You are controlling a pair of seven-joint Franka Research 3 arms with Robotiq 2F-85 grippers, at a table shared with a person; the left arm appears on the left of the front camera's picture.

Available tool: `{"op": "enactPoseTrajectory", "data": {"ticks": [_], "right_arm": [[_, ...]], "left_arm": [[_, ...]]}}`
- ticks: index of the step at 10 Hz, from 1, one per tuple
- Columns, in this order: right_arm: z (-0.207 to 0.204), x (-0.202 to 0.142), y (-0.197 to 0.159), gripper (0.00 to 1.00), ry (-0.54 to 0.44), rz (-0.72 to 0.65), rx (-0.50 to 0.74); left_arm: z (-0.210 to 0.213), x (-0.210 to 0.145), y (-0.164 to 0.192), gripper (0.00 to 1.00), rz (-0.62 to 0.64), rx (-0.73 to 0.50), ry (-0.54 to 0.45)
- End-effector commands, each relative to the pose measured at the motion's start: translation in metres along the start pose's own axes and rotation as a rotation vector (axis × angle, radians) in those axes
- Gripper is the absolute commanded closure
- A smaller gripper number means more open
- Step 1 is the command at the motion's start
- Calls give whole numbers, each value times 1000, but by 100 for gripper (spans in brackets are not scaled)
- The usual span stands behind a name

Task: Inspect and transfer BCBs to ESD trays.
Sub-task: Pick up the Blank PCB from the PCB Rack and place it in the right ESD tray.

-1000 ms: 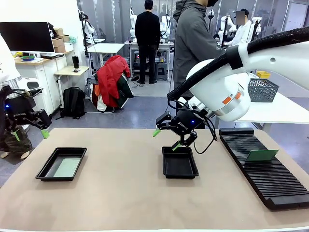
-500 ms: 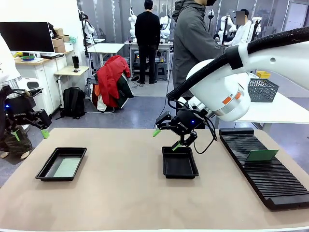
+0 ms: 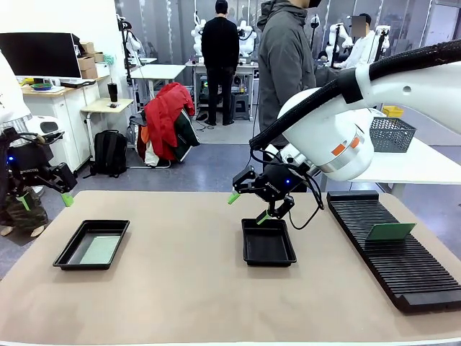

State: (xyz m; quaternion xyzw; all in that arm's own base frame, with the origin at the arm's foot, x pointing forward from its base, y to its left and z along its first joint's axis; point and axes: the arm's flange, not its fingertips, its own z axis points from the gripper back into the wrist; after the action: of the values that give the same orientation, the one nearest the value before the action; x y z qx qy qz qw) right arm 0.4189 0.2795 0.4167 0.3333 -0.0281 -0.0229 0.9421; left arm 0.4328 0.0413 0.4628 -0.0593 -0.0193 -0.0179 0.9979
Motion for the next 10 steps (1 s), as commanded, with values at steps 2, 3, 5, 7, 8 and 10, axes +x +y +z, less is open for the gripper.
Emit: {"op": "enactPoseTrajectory", "data": {"ticks": [2, 3, 5, 7, 8, 10], "right_arm": [[-1, 2, 1, 0, 0, -7, -14], [0, 0, 0, 0, 0, 0, 0], [29, -6, -8, 0, 27, 66, -20], [71, -13, -19, 0, 57, 164, -67], [97, -16, -30, 0, 73, 219, -90], [149, -23, -49, 0, 87, 323, -141]], "left_arm": [[-2, 0, 0, 0, 2, -1, -9], [-2, 0, 0, 0, 2, -1, -9], [-2, 0, 0, 0, 2, -1, -9], [-2, 0, 0, 0, 2, -1, -9], [-2, 0, 0, 0, 2, -1, -9], [-2, 0, 0, 0, 2, -1, -9]]}}
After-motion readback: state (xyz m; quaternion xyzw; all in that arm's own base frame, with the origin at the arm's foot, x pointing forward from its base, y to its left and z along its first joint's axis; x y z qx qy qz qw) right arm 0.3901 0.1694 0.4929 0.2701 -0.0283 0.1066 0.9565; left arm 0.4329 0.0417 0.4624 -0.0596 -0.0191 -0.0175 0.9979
